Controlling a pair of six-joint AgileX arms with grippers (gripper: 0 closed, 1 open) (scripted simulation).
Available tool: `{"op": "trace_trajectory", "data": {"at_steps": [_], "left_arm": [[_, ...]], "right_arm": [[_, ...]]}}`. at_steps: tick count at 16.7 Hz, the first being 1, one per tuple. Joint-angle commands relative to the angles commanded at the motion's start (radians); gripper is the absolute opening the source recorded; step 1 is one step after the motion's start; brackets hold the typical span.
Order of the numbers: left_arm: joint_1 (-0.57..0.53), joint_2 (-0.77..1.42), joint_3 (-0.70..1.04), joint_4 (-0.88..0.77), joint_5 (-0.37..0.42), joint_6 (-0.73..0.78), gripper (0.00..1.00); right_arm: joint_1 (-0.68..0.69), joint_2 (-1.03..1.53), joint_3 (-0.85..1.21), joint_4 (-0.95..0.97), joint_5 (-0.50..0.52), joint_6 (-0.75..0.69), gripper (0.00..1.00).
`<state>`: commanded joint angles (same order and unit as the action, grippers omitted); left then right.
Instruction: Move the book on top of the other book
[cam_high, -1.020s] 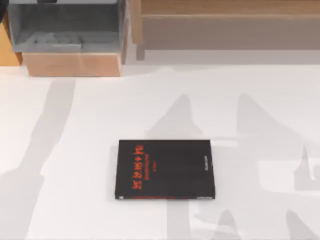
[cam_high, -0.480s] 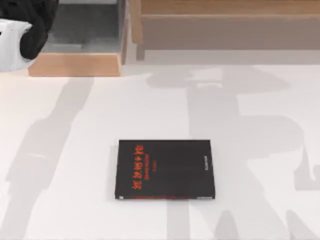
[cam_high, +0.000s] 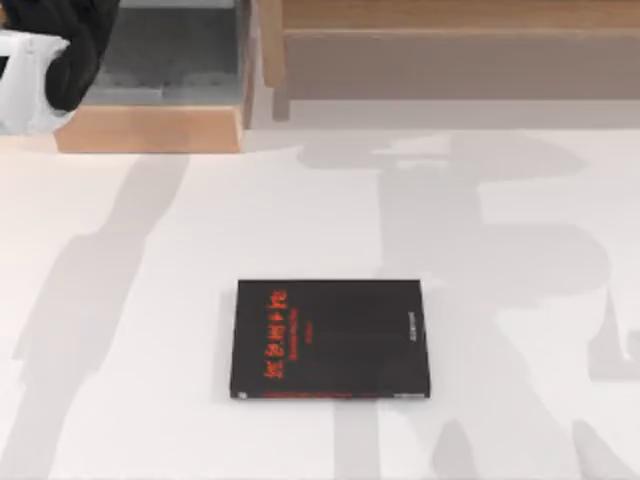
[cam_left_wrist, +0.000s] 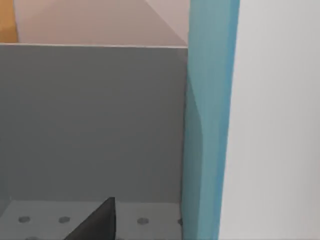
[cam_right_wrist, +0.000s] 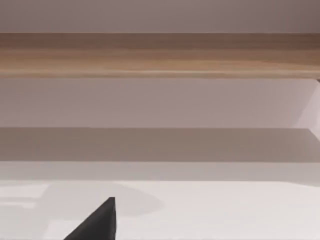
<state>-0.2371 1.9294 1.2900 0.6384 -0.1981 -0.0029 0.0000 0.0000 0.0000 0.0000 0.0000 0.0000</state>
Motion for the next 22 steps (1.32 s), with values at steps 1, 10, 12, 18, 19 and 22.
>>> {"op": "trace_trajectory", "data": {"at_steps": [1,10,12,18,19,22], "left_arm": [[0.001,0.015,0.02,-0.005,0.001,0.0,1.0],[0.008,0.085,0.12,-0.035,0.009,-0.001,1.0],[0.008,0.085,0.12,-0.035,0.009,-0.001,0.85],[0.008,0.085,0.12,-0.035,0.009,-0.001,0.4],[0.008,0.085,0.12,-0.035,0.009,-0.001,0.32],[0.008,0.085,0.12,-0.035,0.009,-0.001,0.1]], "right_arm": [[0.0,0.0,0.0,0.0,0.0,0.0,1.0],[0.0,0.0,0.0,0.0,0.0,0.0,1.0],[0.0,0.0,0.0,0.0,0.0,0.0,1.0],[0.0,0.0,0.0,0.0,0.0,0.0,1.0],[0.0,0.0,0.0,0.0,0.0,0.0,1.0],[0.0,0.0,0.0,0.0,0.0,0.0,1.0]]}}
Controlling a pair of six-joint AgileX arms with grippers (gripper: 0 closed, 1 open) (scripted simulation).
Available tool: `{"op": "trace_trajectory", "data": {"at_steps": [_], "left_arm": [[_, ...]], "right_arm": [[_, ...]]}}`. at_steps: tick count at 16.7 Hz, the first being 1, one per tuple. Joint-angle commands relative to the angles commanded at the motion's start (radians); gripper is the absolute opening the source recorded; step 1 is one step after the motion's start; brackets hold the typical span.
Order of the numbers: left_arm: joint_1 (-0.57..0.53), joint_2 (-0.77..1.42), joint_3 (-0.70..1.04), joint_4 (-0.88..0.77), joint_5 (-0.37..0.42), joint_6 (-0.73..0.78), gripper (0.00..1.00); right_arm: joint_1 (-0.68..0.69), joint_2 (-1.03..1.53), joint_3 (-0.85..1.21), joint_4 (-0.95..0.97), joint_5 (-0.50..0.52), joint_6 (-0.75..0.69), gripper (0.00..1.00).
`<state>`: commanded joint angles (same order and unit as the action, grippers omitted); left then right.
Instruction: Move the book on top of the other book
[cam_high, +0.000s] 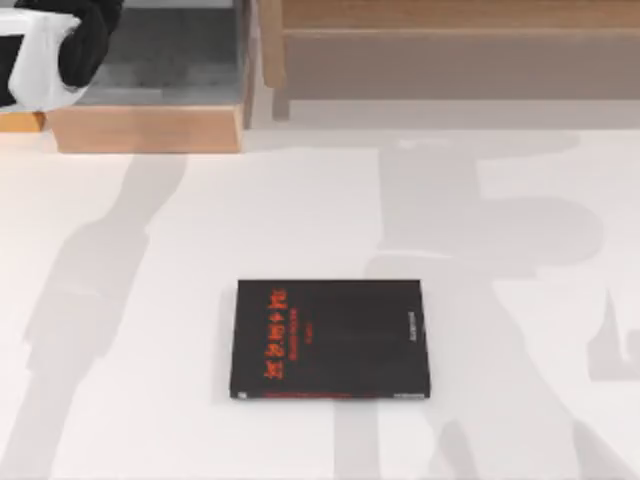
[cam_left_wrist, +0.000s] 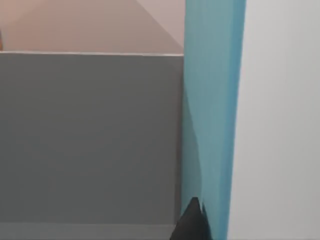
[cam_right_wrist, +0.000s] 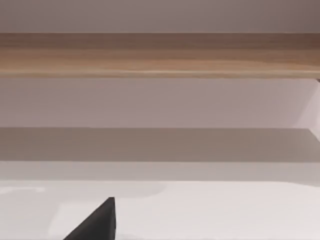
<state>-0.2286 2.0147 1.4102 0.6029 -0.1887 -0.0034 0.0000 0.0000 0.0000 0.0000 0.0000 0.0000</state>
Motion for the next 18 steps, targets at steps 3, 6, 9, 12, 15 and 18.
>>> {"op": "trace_trajectory", "data": {"at_steps": [3,6,9,12,15,18], "left_arm": [[0.0,0.0,0.0,0.0,0.0,0.0,0.0],[0.0,0.0,0.0,0.0,0.0,0.0,0.0],[0.0,0.0,0.0,0.0,0.0,0.0,0.0],[-0.004,-0.017,-0.009,-0.007,-0.002,0.001,0.0],[-0.006,-0.047,-0.025,-0.018,-0.005,0.002,0.0],[-0.007,-0.05,-0.028,-0.02,-0.005,0.002,0.0]], "right_arm": [[0.0,0.0,0.0,0.0,0.0,0.0,1.0],[0.0,0.0,0.0,0.0,0.0,0.0,1.0],[0.0,0.0,0.0,0.0,0.0,0.0,1.0],[0.0,0.0,0.0,0.0,0.0,0.0,1.0],[0.0,0.0,0.0,0.0,0.0,0.0,1.0],[0.0,0.0,0.0,0.0,0.0,0.0,1.0]]}}
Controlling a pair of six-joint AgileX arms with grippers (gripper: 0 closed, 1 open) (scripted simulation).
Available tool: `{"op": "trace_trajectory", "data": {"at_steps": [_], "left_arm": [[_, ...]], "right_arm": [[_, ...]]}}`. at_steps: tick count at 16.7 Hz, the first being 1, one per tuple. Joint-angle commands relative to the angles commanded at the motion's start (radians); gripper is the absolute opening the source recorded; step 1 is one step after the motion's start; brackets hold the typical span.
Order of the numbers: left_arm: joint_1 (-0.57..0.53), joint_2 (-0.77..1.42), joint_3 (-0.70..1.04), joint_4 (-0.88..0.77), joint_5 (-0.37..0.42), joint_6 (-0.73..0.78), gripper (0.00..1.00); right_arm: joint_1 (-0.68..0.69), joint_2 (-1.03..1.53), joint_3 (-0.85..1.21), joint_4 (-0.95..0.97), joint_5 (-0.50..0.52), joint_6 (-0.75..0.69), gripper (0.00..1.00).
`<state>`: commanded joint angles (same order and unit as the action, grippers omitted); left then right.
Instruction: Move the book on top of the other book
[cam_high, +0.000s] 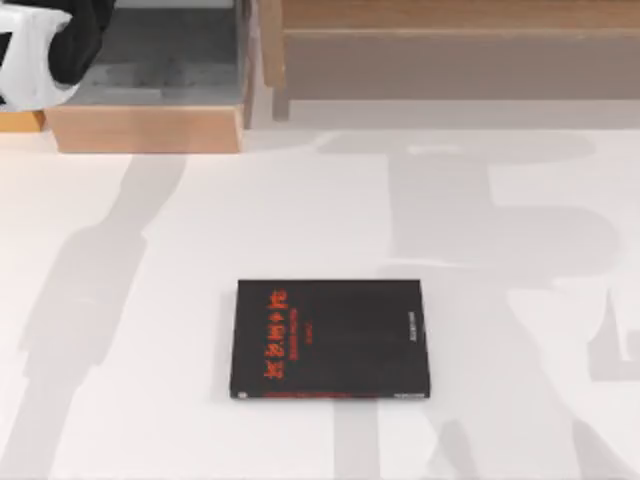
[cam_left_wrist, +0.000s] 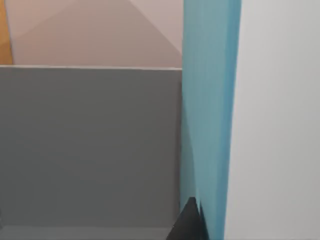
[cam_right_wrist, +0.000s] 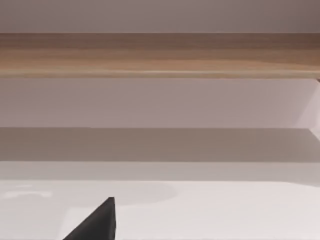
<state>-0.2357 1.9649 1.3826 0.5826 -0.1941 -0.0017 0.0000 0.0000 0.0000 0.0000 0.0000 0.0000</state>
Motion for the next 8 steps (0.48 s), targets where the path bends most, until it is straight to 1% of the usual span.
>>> {"op": "trace_trajectory", "data": {"at_steps": [2,4,6,8], "left_arm": [[0.003,0.003,0.004,0.001,-0.001,0.002,0.0],[-0.016,-0.029,0.001,-0.001,-0.033,0.034,0.0],[-0.063,-0.101,-0.014,-0.012,-0.102,0.105,0.0],[-0.137,-0.199,-0.044,-0.035,-0.197,0.204,0.0]], "right_arm": [[0.0,0.0,0.0,0.0,0.0,0.0,1.0],[0.0,0.0,0.0,0.0,0.0,0.0,1.0],[0.0,0.0,0.0,0.0,0.0,0.0,1.0],[0.0,0.0,0.0,0.0,0.0,0.0,1.0]]}}
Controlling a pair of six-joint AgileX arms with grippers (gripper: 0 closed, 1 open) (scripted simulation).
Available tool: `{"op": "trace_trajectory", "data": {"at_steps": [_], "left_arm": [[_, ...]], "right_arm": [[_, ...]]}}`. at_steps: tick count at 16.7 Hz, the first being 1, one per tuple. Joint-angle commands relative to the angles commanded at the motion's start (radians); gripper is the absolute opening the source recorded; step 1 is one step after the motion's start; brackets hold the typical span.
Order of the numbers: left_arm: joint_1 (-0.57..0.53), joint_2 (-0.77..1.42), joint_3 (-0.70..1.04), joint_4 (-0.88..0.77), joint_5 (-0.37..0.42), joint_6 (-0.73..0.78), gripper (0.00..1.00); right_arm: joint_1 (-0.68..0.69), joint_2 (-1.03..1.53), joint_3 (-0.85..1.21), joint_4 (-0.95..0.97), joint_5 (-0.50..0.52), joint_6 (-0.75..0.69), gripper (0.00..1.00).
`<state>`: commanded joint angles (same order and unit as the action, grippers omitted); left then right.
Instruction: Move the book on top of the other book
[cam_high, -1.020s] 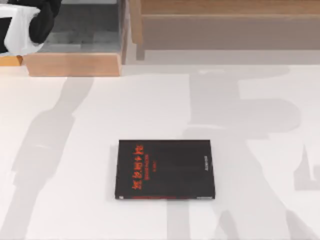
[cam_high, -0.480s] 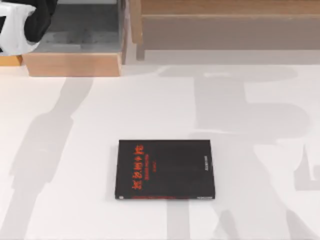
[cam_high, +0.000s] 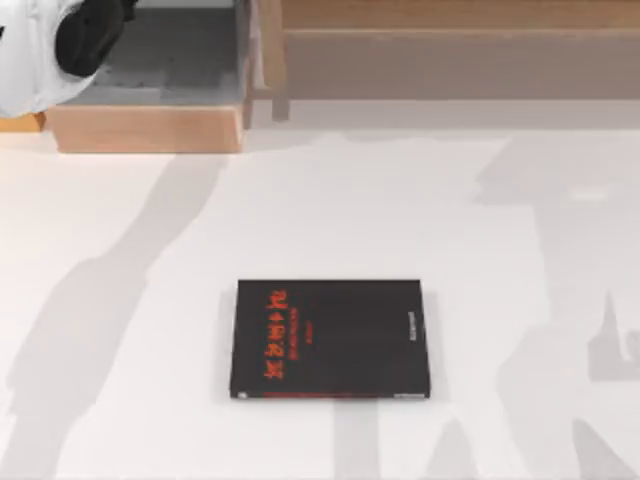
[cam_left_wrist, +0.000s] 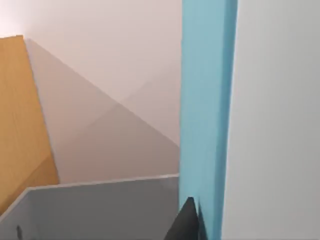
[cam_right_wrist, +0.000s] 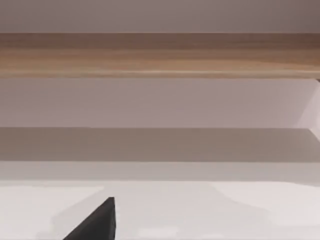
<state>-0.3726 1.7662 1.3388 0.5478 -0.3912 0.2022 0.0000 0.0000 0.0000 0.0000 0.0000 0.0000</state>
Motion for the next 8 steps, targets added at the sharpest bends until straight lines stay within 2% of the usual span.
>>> {"op": "trace_trajectory", "data": {"at_steps": [5,8], "left_arm": [[-0.252,-0.233,-0.133,-0.108,-0.277,0.279,0.0],[-0.422,-0.285,-0.25,-0.208,-0.411,0.416,0.0]], "right_arm": [[0.0,0.0,0.0,0.0,0.0,0.0,1.0],[0.0,0.0,0.0,0.0,0.0,0.0,1.0]]}}
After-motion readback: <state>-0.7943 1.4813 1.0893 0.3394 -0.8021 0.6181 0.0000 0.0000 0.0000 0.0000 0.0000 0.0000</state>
